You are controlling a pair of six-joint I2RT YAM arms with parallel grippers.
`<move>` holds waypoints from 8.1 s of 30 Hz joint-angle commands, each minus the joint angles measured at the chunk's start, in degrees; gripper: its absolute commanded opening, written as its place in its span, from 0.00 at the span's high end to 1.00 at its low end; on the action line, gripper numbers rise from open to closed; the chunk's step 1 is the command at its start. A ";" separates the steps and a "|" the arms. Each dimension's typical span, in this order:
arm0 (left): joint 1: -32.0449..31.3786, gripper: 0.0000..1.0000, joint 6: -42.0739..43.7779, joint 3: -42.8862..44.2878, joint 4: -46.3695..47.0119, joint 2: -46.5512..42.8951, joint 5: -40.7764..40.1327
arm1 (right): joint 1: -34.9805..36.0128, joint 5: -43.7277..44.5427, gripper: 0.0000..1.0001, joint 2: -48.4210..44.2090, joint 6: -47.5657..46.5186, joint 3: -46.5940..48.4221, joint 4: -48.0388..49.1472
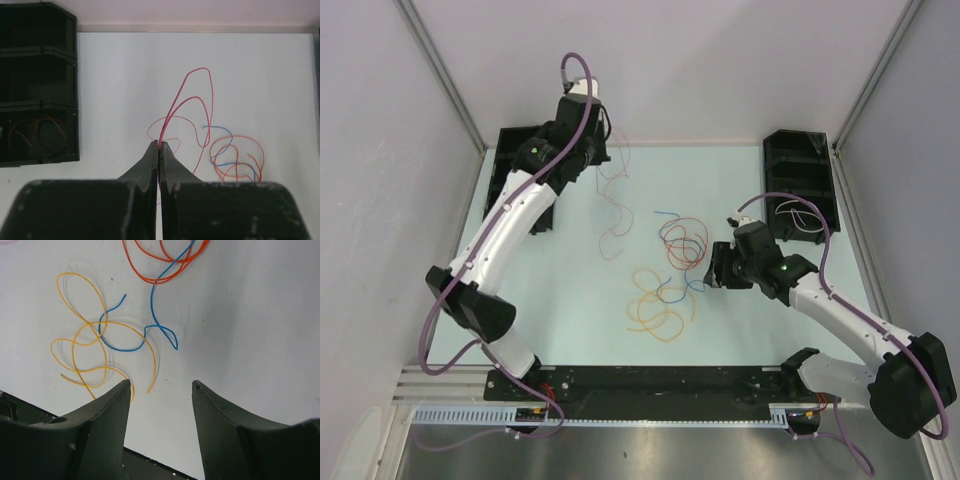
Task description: Untangle the cables
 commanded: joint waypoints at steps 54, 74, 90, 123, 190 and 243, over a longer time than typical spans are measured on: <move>32.71 1.00 3.90 17.11 24.42 19.94 -6.44 | 5.47 -5.44 0.44 6.06 3.40 -12.07 12.54; 39.49 1.00 -3.75 28.27 16.07 26.70 -3.88 | 11.36 -1.22 0.44 -2.64 14.48 -11.71 5.16; 38.09 1.00 -3.41 27.84 15.10 31.00 -2.64 | 18.13 2.82 0.46 -1.59 20.81 -11.63 6.91; 39.58 1.00 -10.87 14.55 11.07 36.79 2.00 | 18.66 7.48 0.45 -5.28 13.95 -14.17 4.19; 33.43 0.20 6.80 23.44 19.15 46.92 11.06 | 18.48 4.14 0.45 3.60 15.09 -12.42 8.32; 34.39 1.00 -3.22 6.32 11.15 33.39 1.12 | 18.66 4.76 0.46 3.77 12.37 -15.67 13.42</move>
